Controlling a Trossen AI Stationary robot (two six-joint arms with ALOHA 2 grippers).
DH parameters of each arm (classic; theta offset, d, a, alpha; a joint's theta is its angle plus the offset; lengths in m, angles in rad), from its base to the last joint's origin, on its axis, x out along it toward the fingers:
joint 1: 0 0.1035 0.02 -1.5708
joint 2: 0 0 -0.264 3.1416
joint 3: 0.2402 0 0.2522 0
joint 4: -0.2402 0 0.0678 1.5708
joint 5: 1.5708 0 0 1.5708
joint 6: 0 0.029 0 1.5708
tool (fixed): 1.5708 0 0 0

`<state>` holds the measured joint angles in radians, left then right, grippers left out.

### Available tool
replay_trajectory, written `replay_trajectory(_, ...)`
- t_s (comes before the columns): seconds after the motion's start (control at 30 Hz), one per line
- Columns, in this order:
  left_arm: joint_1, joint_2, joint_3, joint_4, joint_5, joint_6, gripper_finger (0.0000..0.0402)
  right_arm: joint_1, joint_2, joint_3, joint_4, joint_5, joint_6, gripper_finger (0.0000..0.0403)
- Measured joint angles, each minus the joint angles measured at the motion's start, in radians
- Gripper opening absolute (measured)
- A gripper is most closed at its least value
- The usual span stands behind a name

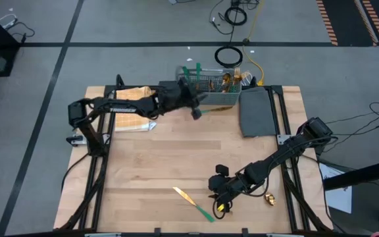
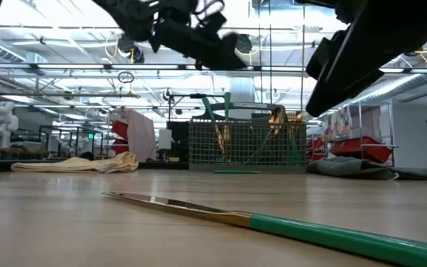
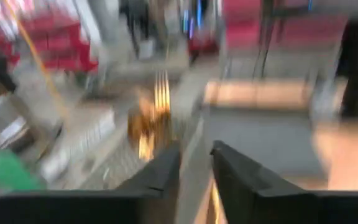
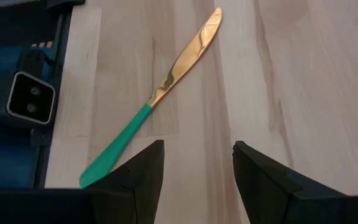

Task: Sort silverware
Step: Put the knife into the middle left section of the dish rack

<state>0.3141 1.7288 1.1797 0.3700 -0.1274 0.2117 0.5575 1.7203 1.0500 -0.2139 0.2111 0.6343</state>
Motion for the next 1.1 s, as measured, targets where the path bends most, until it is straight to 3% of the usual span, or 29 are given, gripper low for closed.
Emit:
replay_trajectory(0.13,-0.029,0.018,0.042,-0.229,-0.108,0.056,0.0013,0.001,0.000,0.000,-0.005,0.000,-0.021,0.0180)
replay_trajectory(0.37,0.037,0.151,0.149,-0.424,-0.161,-0.028,0.0003,0.001,0.000,0.000,0.004,0.001,0.004,0.0180)
replay_trajectory(0.53,0.087,0.279,0.326,-0.627,-0.132,-0.069,0.0002,0.007,0.000,0.000,0.004,-0.001,0.009,0.0180)
replay_trajectory(0.63,0.126,0.360,0.435,-0.797,-0.050,-0.114,0.0002,0.010,0.000,0.000,0.002,-0.002,0.010,0.0180)
replay_trajectory(0.87,0.154,0.441,0.606,-0.984,0.091,-0.128,0.0001,0.014,0.000,0.000,0.005,-0.003,0.011,0.0180)
replay_trajectory(1.0,0.141,0.405,0.643,-1.143,0.234,-0.135,0.0001,0.010,0.000,0.000,-0.019,0.007,0.019,0.0180)
replay_trajectory(1.1,0.090,0.333,0.644,-1.267,0.374,-0.144,0.0001,-0.004,0.000,0.001,-0.066,0.113,0.032,0.0180)
